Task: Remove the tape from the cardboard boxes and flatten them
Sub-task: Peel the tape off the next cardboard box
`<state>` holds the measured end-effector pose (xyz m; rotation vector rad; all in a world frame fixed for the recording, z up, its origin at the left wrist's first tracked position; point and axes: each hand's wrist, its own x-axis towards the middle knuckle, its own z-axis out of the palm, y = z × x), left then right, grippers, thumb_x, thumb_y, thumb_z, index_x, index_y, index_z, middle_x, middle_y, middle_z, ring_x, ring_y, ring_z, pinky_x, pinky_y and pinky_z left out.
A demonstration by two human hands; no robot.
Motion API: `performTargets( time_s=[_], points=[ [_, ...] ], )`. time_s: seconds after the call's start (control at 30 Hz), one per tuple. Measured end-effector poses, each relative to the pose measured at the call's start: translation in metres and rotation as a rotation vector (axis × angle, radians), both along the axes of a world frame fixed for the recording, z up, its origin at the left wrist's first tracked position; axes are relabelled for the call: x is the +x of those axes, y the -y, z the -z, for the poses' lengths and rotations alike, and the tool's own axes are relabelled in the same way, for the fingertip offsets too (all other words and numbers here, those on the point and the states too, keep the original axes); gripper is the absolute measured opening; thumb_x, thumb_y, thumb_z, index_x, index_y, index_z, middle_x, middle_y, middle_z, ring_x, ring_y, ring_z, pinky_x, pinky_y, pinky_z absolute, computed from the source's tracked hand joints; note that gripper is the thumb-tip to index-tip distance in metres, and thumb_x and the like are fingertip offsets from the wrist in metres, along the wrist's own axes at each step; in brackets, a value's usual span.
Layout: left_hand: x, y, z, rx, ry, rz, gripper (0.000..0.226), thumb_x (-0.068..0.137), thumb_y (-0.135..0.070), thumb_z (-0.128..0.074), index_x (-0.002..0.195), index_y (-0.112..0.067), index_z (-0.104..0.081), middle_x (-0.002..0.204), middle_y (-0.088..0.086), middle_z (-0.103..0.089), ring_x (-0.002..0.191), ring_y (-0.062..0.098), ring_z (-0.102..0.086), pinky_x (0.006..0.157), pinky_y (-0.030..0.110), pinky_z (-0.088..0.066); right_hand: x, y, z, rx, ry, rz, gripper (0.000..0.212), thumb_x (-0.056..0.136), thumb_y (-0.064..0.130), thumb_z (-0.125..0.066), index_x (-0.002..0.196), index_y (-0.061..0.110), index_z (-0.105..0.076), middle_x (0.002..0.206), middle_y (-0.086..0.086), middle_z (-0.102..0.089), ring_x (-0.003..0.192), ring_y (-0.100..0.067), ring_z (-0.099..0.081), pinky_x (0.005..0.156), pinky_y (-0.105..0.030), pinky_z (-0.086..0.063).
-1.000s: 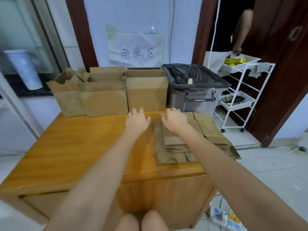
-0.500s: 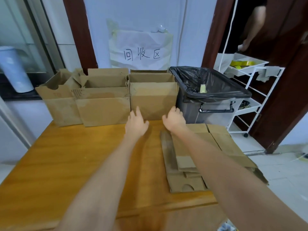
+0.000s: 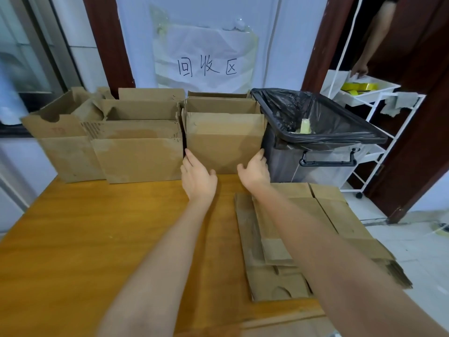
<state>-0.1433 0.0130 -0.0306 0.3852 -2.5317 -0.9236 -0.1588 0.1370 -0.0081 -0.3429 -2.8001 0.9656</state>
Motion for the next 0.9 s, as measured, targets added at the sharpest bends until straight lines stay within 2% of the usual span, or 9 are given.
performTargets(
  time_s=[0.17, 0.37, 0.5, 0.6, 0.77, 0.9],
  points=[
    [-0.002, 0.003, -0.004, -0.007, -0.032, -0.046, 0.088, 0.086, -0.031, -0.068, 0.150, -0.001, -0.015, 0.138, 0.016, -0.039, 0.127, 0.030, -0.040, 0.100, 0.036, -0.038, -0.003, 0.000, 0.000, -0.054, -0.006, -0.022, 0.091, 0.093, 0.033, -0.058, 0.151, 0.002, 0.006, 0.154, -0.017, -0.023, 0.137, -0.032, -0.034, 0.108, -0.043, -0.037],
    [-0.001, 0.008, -0.007, -0.026, -0.062, -0.119, 0.082, 0.078, -0.045, -0.074, 0.140, -0.007, -0.035, 0.128, 0.015, -0.046, 0.119, 0.031, -0.045, 0.097, 0.038, -0.034, 0.001, 0.003, -0.005, -0.079, 0.025, -0.028, 0.111, 0.084, 0.045, -0.068, 0.149, -0.002, 0.008, 0.153, -0.021, -0.020, 0.140, -0.034, -0.027, 0.111, -0.041, -0.031],
    [0.001, 0.013, -0.006, 0.160, -0.149, -0.068, 0.071, 0.077, -0.039, -0.077, 0.132, -0.010, -0.040, 0.126, 0.013, -0.052, 0.117, 0.031, -0.051, 0.094, 0.041, -0.041, 0.004, 0.005, -0.008, -0.162, 0.016, -0.015, 0.115, 0.081, 0.048, -0.071, 0.149, -0.001, 0.008, 0.155, -0.021, -0.016, 0.141, -0.034, -0.025, 0.114, -0.042, -0.029],
    [0.005, 0.017, -0.008, 0.338, -0.197, 0.029, 0.064, 0.083, -0.027, -0.074, 0.132, -0.009, -0.037, 0.131, 0.011, -0.055, 0.118, 0.030, -0.054, 0.089, 0.036, -0.044, 0.008, 0.008, -0.009, -0.209, -0.006, -0.010, 0.114, 0.081, 0.046, -0.072, 0.150, 0.000, 0.007, 0.154, -0.021, -0.017, 0.141, -0.034, -0.023, 0.115, -0.043, -0.027],
    [0.008, 0.032, -0.012, 0.337, -0.210, 0.048, 0.078, 0.083, -0.024, -0.074, 0.147, -0.013, -0.031, 0.145, 0.007, -0.047, 0.134, 0.025, -0.042, 0.108, 0.038, -0.037, 0.017, 0.019, -0.010, -0.200, -0.044, -0.014, 0.111, 0.082, 0.043, -0.072, 0.149, -0.001, 0.003, 0.150, -0.022, -0.022, 0.138, -0.036, -0.025, 0.112, -0.041, -0.025],
    [0.011, 0.042, -0.012, 0.318, -0.215, 0.068, 0.075, 0.083, -0.024, -0.073, 0.147, -0.014, -0.034, 0.143, 0.005, -0.049, 0.133, 0.024, -0.043, 0.109, 0.038, -0.037, 0.023, 0.025, -0.012, -0.160, -0.069, 0.019, 0.108, 0.081, 0.042, -0.073, 0.149, -0.002, -0.001, 0.146, -0.023, -0.027, 0.134, -0.036, -0.031, 0.111, -0.041, -0.029]
  ],
)
